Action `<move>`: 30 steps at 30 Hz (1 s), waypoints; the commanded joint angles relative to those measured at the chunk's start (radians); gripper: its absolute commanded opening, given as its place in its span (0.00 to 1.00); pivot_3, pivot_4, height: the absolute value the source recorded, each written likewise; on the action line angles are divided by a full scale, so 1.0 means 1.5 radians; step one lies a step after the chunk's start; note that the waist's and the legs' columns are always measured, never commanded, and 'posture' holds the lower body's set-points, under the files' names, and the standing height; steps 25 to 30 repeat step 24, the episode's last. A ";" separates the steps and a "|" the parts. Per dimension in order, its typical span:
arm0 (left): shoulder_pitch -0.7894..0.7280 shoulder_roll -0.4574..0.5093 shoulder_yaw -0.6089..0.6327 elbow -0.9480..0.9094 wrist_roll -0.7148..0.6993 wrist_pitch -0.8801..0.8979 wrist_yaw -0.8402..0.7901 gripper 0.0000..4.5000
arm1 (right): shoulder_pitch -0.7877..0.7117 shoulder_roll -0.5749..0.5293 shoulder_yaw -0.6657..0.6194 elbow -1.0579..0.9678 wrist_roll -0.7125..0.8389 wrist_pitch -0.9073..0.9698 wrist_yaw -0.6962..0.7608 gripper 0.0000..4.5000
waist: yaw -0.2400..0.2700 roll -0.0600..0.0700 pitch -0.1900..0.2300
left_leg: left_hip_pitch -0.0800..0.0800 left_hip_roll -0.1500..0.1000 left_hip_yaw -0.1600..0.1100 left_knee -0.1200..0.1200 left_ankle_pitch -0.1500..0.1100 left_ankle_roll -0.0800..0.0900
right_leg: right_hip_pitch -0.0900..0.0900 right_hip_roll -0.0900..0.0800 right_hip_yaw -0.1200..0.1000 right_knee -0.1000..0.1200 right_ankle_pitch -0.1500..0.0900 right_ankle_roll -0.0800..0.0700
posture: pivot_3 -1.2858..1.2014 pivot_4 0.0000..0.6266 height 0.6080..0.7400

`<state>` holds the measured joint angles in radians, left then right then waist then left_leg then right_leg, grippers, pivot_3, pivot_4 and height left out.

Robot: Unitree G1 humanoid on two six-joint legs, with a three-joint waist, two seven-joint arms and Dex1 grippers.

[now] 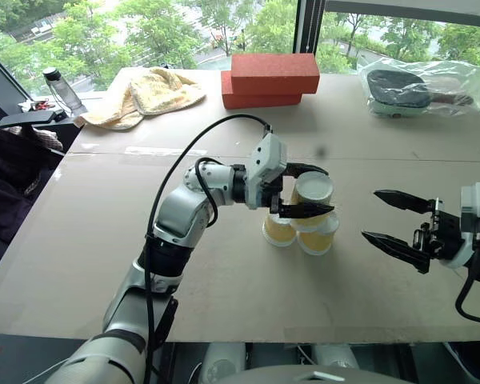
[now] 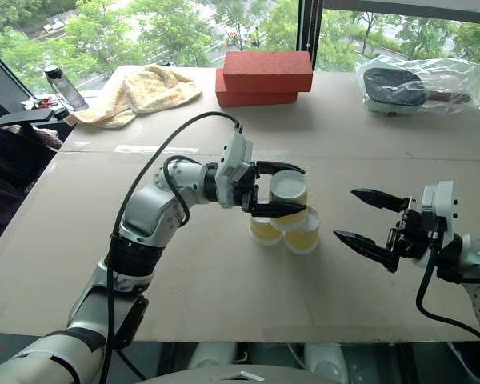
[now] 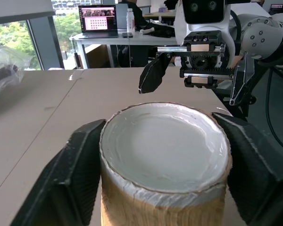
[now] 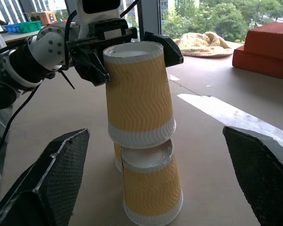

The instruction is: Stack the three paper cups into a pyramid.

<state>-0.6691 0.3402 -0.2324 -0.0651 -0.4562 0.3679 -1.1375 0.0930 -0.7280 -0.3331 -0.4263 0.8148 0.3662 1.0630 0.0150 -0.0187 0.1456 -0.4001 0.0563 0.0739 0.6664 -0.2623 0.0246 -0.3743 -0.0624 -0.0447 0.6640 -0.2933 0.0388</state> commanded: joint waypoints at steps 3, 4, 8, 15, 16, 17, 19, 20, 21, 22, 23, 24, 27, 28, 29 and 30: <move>-0.012 0.013 0.073 -0.068 -0.075 0.010 -0.002 1.00 | 0.008 0.001 -0.016 0.016 -0.008 -0.025 0.025 1.00 | -0.001 0.000 0.000 | 0.000 0.000 0.000 0.000 0.000 0.000 | 0.000 0.000 0.000 0.000 0.000 0.000 | 0.52 0.24 0.93; -0.016 0.018 0.093 -0.080 -0.096 0.020 0.003 1.00 | 0.013 0.002 -0.014 0.025 -0.014 -0.030 0.031 1.00 | -0.001 0.000 0.000 | 0.000 0.000 0.000 0.000 0.000 0.000 | 0.000 0.000 0.000 0.000 0.000 0.000 | 0.52 0.24 0.93; -0.031 0.051 0.199 -0.125 -0.204 0.095 0.060 1.00 | 0.031 0.012 -0.001 0.083 -0.053 -0.067 0.056 1.00 | -0.001 0.000 0.000 | 0.000 0.000 0.000 0.000 0.000 0.000 | 0.000 0.000 0.000 0.000 0.000 0.000 | 0.52 0.24 0.93; 0.307 0.274 0.262 -0.222 -0.065 0.124 0.118 1.00 | 0.016 0.053 0.016 0.268 -0.165 -0.213 0.078 1.00 | -0.020 0.005 -0.002 | 0.005 0.000 0.002 -0.004 0.000 0.000 | 0.000 0.000 0.004 0.000 0.000 0.000 | 0.52 0.24 0.93; 0.354 0.273 0.272 -0.233 -0.058 0.111 0.129 1.00 | 0.011 0.055 0.023 0.286 -0.181 -0.230 0.079 1.00 | -0.018 0.004 -0.001 | 0.005 0.000 0.002 -0.005 0.000 0.000 | 0.000 0.000 0.006 0.000 0.000 0.000 | 0.52 0.24 0.93; 0.394 0.270 0.275 -0.239 -0.040 0.091 0.141 1.00 | 0.005 0.058 0.027 0.303 -0.192 -0.246 0.080 1.00 | -0.016 0.002 0.000 | 0.005 0.001 0.001 -0.006 0.000 0.000 | -0.001 0.000 0.005 0.000 0.000 0.000 | 0.52 0.24 0.93; 0.466 0.251 0.272 -0.234 0.002 0.067 0.183 1.00 | -0.010 0.066 0.032 0.337 -0.206 -0.266 0.076 1.00 | -0.010 0.001 0.001 | 0.003 0.001 0.000 -0.005 0.000 0.000 | -0.002 0.000 0.004 0.000 0.000 0.000 | 0.52 0.24 0.93; 0.490 0.244 0.263 -0.229 0.025 0.045 0.197 1.00 | -0.016 0.068 0.035 0.350 -0.210 -0.274 0.076 1.00 | -0.008 0.002 0.000 | 0.003 0.001 0.000 -0.004 0.000 0.000 | -0.001 -0.001 0.004 0.000 0.000 0.000 | 0.52 0.24 0.93; 0.509 0.232 0.255 -0.223 0.039 0.021 0.205 1.00 | -0.023 0.070 0.037 0.364 -0.216 -0.282 0.076 1.00 | -0.004 0.002 0.000 | 0.003 0.001 0.000 -0.004 0.000 0.000 | -0.001 -0.001 0.004 0.000 0.000 0.000 | 0.52 0.24 0.93; 0.524 0.214 0.250 -0.216 0.037 0.005 0.206 1.00 | -0.031 0.072 0.039 0.378 -0.222 -0.289 0.075 1.00 | 0.000 0.002 0.000 | 0.003 0.000 0.001 -0.004 0.000 0.000 | -0.001 -0.002 0.005 0.000 0.000 0.000 | 0.52 0.24 0.93; 0.534 0.205 0.236 -0.202 0.059 -0.020 0.215 1.00 | -0.036 0.074 0.042 0.388 -0.224 -0.293 0.076 1.00 | 0.001 0.002 0.000 | 0.003 0.000 0.000 -0.004 0.000 0.001 | -0.001 -0.002 0.004 0.000 0.000 0.000 | 0.52 0.24 0.93; 0.540 0.196 0.219 -0.190 0.079 -0.039 0.219 1.00 | -0.042 0.073 0.046 0.395 -0.227 -0.296 0.079 1.00 | 0.001 0.002 0.000 | 0.004 0.000 0.001 -0.004 0.000 0.001 | 0.000 -0.003 0.004 0.000 0.000 0.000 | 0.52 0.24 0.93; 0.540 0.196 0.219 -0.190 0.079 -0.039 0.219 1.00 | -0.042 0.073 0.046 0.395 -0.227 -0.296 0.079 1.00 | 0.001 0.002 0.000 | 0.004 0.000 0.001 -0.004 0.000 0.001 | 0.000 -0.003 0.004 0.000 0.000 0.000 | 0.52 0.24 0.93; 0.540 0.196 0.219 -0.190 0.079 -0.039 0.219 1.00 | -0.042 0.073 0.046 0.395 -0.227 -0.296 0.079 1.00 | 0.001 0.002 0.000 | 0.004 0.000 0.001 -0.004 0.000 0.001 | 0.000 -0.003 0.004 0.000 0.000 0.000 | 0.52 0.24 0.93; 0.540 0.196 0.219 -0.190 0.079 -0.039 0.219 1.00 | -0.042 0.073 0.046 0.395 -0.227 -0.296 0.079 1.00 | 0.001 0.002 0.000 | 0.004 0.000 0.001 -0.004 0.000 0.001 | 0.000 -0.003 0.004 0.000 0.000 0.000 | 0.52 0.24 0.93; 0.540 0.196 0.219 -0.190 0.079 -0.039 0.219 1.00 | -0.042 0.073 0.046 0.395 -0.227 -0.296 0.079 1.00 | 0.001 0.002 0.000 | 0.004 0.000 0.001 -0.004 0.000 0.001 | 0.000 -0.003 0.004 0.000 0.000 0.000 | 0.52 0.24 0.93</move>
